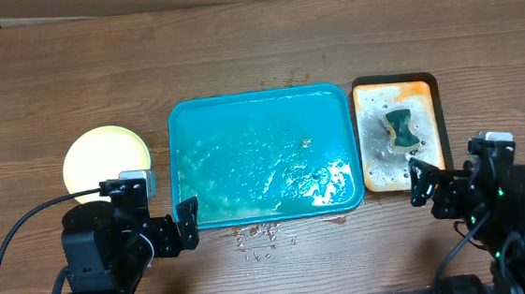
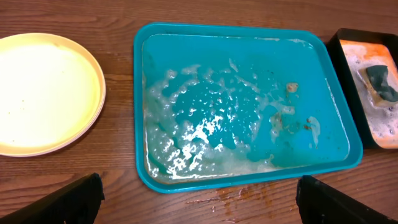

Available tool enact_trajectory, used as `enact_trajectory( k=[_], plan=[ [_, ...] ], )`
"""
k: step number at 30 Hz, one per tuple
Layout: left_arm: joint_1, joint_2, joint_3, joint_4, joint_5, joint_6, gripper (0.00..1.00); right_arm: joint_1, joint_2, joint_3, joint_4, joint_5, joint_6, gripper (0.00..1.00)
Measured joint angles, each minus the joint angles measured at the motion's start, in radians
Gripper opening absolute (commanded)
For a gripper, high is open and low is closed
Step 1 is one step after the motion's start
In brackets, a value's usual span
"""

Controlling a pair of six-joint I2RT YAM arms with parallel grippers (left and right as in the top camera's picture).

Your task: Clean dirty plates on tray and stack at the side

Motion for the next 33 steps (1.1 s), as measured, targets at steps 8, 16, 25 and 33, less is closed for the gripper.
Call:
enact_trajectory(
  k=[8, 16, 25, 33],
  plan=[
    [0.000, 0.000, -0.002, -0.002, 0.000, 0.000, 1.00, 0.000, -0.337, -0.253, 0.288, 0.011, -0.016, 1.00],
    [0.000, 0.000, -0.002, -0.005, 0.000, 0.000, 1.00, 0.000, -0.549, -0.529, 0.663, 0.005, -0.019, 1.00],
    [0.000, 0.000, -0.002, -0.005, -0.001, 0.000, 1.00, 0.000, -0.553, -0.764, 1.068, 0.005, -0.019, 1.00],
    [0.000, 0.000, -0.002, -0.005, 0.000, 0.000, 1.00, 0.000, -0.554, -0.825, 0.981, 0.016, -0.063, 1.00]
  ],
)
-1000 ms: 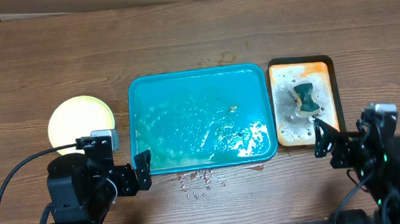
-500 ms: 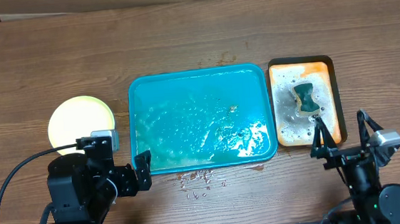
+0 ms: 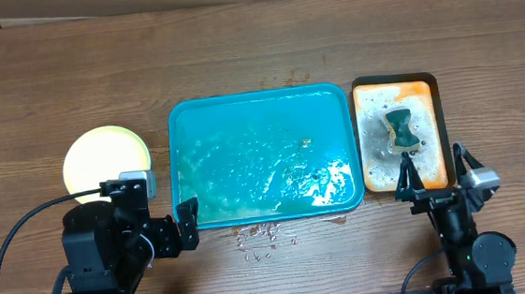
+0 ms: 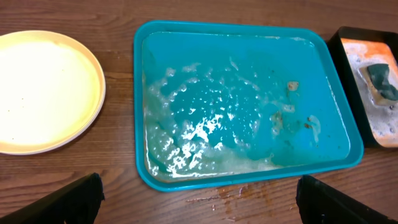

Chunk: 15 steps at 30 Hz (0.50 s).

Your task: Clean dirty plates on tray and stack at the side

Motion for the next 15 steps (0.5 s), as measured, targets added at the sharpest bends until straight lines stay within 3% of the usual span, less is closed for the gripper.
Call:
enact_trajectory(
  k=[3, 15],
  plan=[
    [0.000, 0.000, 0.000, 0.000, 0.000, 0.000, 1.00, 0.000, -0.001, 0.000, -0.097, 0.000, -0.027, 1.00],
    [0.000, 0.000, 0.000, 0.000, 0.000, 0.000, 1.00, 0.000, -0.001, 0.000, -0.099, 0.000, -0.052, 1.00]
  ],
)
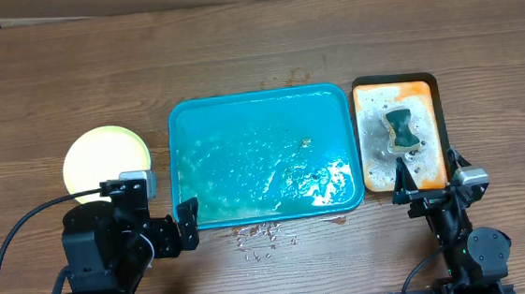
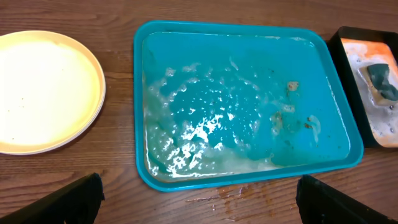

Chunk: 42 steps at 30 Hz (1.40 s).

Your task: Clean dirty plates on tray and stack at the side

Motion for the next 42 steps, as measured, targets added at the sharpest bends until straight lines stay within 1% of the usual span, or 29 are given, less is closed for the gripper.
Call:
enact_trajectory(
  k=[22, 26, 31, 37, 42],
  plan=[
    [0.000, -0.001, 0.000, -0.001, -0.002, 0.000, 1.00, 0.000, 0.000, 0.000, 0.000, 0.000, -0.005, 1.00],
    [-0.006, -0.039, -0.024, 0.031, -0.030, 0.020, 1.00, 0.000, 0.000, 0.000, 0.000, 0.000, -0.005, 1.00],
    [-0.006, -0.211, -0.214, 0.208, -0.041, 0.049, 1.00, 0.000, 0.000, 0.000, -0.001, 0.000, -0.005, 1.00],
    [-0.027, -0.459, -0.526, 0.452, -0.040, 0.048, 1.00, 0.000, 0.000, 0.000, -0.001, 0.000, -0.005, 1.00],
    [-0.054, -0.573, -0.667, 0.638, -0.050, 0.043, 1.00, 0.000, 0.000, 0.000, -0.001, 0.000, -0.005, 1.00]
  ],
)
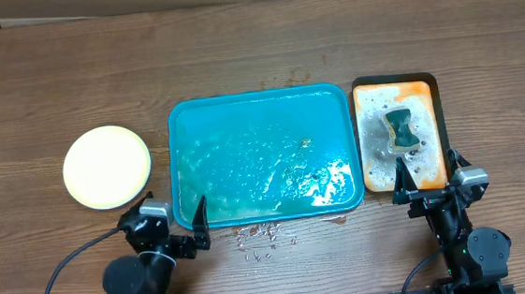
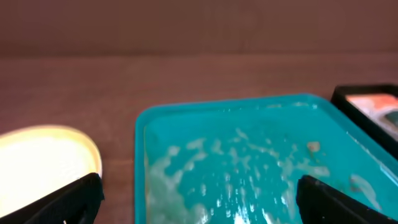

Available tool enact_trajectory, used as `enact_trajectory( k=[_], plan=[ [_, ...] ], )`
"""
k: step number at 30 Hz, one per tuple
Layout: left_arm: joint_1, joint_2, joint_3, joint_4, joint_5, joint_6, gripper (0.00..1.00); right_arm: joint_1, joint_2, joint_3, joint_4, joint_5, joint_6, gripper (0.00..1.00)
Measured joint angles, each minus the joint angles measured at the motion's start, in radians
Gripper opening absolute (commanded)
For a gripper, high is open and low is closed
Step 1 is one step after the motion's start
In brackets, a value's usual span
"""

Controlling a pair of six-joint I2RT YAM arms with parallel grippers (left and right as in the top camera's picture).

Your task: Clean dirty plates on tray and stack at the side

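Observation:
One pale yellow plate (image 1: 106, 167) lies on the table left of the teal tray (image 1: 256, 94), which holds soapy water and a few food specks but no plate. The left wrist view, blurred, shows the same plate (image 2: 43, 162) and tray (image 2: 140, 162). My left gripper (image 1: 174, 215) sits low at the tray's front left corner, open and empty; its fingertips (image 2: 74, 199) frame the wrist view, the gripper (image 2: 199, 205) wide apart. My right gripper (image 1: 428, 173) is open and empty at the near end of the sponge dish.
A black dish with an orange inside (image 1: 431, 82) stands right of the tray, holding foam and a green-and-yellow sponge (image 1: 400, 129). Crumbs and drips (image 1: 265, 236) lie on the wood in front of the tray. A cardboard edge runs along the table's back.
My left arm has dropped low toward the front edge and its camera now looks forward along the table. The plate is fully uncovered from overhead. The right arm has not moved.
Both arms stood raised at the front edge with open grippers, the plate beside the tray and the sponge in its dish. Then the right arm was folded low before the sponge dish and stayed there. Now the left arm is low too.

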Motion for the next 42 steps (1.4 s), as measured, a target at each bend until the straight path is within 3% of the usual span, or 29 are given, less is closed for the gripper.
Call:
enact_trajectory(
  k=[7, 10, 13, 18, 42],
  plan=[
    [-0.016, -0.036, -0.151, 0.382, -0.048, -0.014, 1.00, 0.000, 0.000, 0.000, 0.000, 0.000, 0.000, 1.00],
    [-0.016, -0.037, -0.194, 0.467, -0.055, -0.008, 1.00, 0.000, 0.000, 0.000, 0.000, 0.000, 0.000, 1.00],
    [-0.016, -0.037, -0.208, 0.465, -0.055, 0.007, 1.00, 0.000, 0.000, 0.000, 0.000, 0.000, 0.000, 1.00],
    [-0.016, -0.037, -0.212, 0.335, -0.058, 0.024, 1.00, 0.000, 0.000, 0.000, 0.000, 0.000, 0.000, 1.00],
    [-0.016, -0.039, -0.212, 0.335, -0.059, 0.027, 1.00, 0.000, 0.000, 0.000, 0.001, 0.000, 0.000, 1.00]
  ],
)
